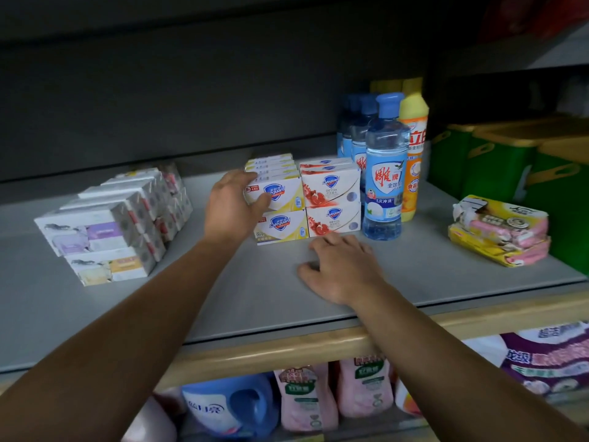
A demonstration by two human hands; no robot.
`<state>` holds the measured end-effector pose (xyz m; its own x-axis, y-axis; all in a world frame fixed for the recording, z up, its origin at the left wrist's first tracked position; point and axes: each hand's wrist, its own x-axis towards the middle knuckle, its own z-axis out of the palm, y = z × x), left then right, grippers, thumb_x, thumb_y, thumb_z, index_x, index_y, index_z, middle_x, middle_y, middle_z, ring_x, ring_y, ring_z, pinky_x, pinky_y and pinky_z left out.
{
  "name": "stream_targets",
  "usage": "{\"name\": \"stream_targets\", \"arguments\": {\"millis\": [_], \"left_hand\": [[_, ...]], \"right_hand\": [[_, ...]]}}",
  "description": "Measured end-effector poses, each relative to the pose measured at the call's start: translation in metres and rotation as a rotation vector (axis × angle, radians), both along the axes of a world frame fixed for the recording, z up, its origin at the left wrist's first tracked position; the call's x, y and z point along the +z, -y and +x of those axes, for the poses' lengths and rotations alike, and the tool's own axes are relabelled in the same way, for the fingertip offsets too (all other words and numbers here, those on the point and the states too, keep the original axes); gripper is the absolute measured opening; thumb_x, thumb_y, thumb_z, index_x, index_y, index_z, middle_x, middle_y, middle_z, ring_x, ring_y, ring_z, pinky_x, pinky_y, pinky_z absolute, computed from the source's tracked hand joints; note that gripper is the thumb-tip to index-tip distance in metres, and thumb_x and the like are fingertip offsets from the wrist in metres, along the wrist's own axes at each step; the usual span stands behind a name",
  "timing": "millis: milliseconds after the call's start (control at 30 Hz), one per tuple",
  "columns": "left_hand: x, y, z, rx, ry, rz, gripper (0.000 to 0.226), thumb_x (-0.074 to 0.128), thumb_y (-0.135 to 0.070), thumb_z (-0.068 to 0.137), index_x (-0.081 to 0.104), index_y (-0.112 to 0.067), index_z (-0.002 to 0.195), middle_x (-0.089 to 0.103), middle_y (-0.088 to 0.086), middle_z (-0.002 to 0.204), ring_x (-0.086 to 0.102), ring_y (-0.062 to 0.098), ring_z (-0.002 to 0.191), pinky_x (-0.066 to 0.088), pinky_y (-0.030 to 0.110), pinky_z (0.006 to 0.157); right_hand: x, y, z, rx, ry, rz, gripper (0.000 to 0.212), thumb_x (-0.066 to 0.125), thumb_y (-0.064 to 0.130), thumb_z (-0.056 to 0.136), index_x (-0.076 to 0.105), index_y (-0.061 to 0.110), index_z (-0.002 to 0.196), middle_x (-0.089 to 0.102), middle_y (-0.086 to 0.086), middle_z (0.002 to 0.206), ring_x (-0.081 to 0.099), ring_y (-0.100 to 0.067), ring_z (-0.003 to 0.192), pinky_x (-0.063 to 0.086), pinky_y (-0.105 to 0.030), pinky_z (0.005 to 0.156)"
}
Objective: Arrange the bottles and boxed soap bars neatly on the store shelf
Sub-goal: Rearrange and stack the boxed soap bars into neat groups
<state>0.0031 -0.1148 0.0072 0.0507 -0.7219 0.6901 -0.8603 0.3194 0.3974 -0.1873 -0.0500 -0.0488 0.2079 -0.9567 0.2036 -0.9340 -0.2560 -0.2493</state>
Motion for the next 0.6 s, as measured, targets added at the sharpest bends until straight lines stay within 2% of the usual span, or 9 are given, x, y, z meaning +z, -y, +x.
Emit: {"name": "stream_targets", "arguments": {"millis": [300,600], "left_hand": [[0.012,-0.015,0.002,0.000,0.066,0.089,0.053,0.071,-0.029,0.083,0.058,-0.012,0.132,0.055,0.005,0.138,0.051,0.023,0.125,0.035,0.030,0.106],[-0.017,-0.107,0.064,0.003,0.048,0.201,0.053,0.072,-0.025,0.084,0.057,-0.016,0.134,0.061,0.008,0.131,0.057,0.022,0.120,0.043,0.028,0.097]], "right_hand": [[0.001,0.000,-0.001,-0.003,0.006,0.002,0.058,0.039,0.056,0.090,0.047,0.026,0.138,0.046,0.002,0.140,0.036,-0.024,0.132,0.028,-0.041,0.106],[0.012,-0.011,0.005,-0.030,-0.073,-0.016,0.055,0.041,0.053,0.091,0.052,0.023,0.136,0.053,-0.002,0.137,0.046,-0.026,0.127,0.038,-0.040,0.105]]}}
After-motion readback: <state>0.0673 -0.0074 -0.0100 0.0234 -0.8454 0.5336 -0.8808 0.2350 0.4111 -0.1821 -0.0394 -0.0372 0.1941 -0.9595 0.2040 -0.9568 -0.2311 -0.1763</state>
